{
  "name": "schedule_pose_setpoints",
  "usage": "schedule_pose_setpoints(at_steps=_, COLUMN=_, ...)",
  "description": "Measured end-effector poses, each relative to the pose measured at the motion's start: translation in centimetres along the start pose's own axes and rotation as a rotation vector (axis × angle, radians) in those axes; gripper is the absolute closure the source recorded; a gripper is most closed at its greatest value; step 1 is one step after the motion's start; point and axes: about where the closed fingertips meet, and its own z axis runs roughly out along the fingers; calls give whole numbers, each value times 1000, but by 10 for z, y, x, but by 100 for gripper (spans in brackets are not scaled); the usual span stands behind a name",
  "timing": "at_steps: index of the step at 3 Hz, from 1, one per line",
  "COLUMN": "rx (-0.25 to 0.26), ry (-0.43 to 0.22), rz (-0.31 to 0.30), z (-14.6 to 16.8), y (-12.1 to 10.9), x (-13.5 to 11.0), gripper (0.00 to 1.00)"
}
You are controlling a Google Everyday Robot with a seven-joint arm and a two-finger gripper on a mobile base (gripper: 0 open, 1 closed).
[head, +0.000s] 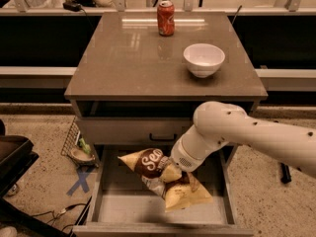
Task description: Pick brown chip bag from middle drawer and place on counter
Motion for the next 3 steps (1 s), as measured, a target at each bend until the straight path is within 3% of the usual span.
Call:
schedule_pose_setpoints(at_steps=1, rx=31, ry=57, rz=-34, z=-26, y=21, x=-22, gripper=100)
schedule_pose_setpoints(at_steps=2, rx=31, ry=57, rz=-34, z=-26, y=21, x=-22, gripper=100)
schedule_pose_setpoints(at_steps=3, rx=58, ry=54, rz=-39, z=-46, y=24, x=-38, gripper=100)
